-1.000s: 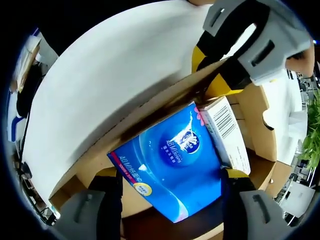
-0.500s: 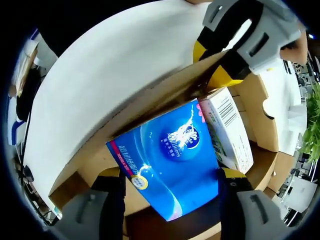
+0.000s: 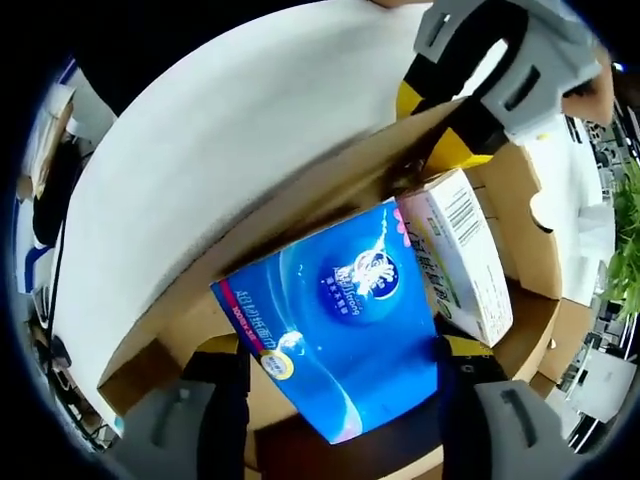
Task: Operate the shoe box by opening the lid, removing the specified soft item, and placing it in the target area until the item is outside and the box remains undamaged.
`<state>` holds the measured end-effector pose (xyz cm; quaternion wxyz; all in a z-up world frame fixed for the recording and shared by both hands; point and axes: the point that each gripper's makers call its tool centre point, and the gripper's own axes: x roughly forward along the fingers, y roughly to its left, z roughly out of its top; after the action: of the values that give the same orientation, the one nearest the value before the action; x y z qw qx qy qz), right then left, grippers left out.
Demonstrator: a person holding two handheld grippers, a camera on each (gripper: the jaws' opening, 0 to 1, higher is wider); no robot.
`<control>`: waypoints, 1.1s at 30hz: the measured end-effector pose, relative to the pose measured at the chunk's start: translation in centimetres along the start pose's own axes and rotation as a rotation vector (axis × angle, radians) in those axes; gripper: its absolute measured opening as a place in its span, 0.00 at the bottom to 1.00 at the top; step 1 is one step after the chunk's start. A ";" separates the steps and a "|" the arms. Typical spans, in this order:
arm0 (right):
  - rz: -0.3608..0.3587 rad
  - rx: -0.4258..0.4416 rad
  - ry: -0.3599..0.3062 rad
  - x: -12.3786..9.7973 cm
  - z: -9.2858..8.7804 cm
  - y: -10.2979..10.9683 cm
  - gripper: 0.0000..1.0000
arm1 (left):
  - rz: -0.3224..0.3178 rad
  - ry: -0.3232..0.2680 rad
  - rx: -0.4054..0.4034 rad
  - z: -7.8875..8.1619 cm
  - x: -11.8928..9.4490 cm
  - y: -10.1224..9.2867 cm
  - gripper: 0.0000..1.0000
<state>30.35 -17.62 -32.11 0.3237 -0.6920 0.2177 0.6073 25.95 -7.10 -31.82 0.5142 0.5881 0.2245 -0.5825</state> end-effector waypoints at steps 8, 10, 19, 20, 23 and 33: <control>0.046 -0.019 0.018 0.7 0.3 0.1 0.84 | 0.001 0.003 0.001 0.0 0.0 -0.1 0.15; 0.051 -0.019 0.019 0.8 0.3 0.2 0.84 | 0.000 0.001 0.001 -0.1 0.0 -0.1 0.15; 0.015 -0.015 -0.016 0.9 0.1 0.6 0.84 | 0.001 0.005 -0.001 -0.1 0.0 0.0 0.15; 0.016 -0.018 -0.015 0.9 0.0 0.7 0.84 | 0.001 0.005 -0.001 -0.1 0.0 0.0 0.15; 0.017 -0.019 -0.012 0.9 -0.4 1.0 0.84 | 0.001 0.006 -0.002 -0.1 0.0 0.0 0.15; 0.028 -0.006 -0.010 0.5 -1.7 2.8 0.84 | 0.001 0.004 -0.001 0.1 0.0 0.0 0.15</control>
<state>29.67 -20.72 -33.07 0.3143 -0.6867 0.2239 0.6160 25.92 -7.15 -31.78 0.5145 0.5891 0.2257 -0.5807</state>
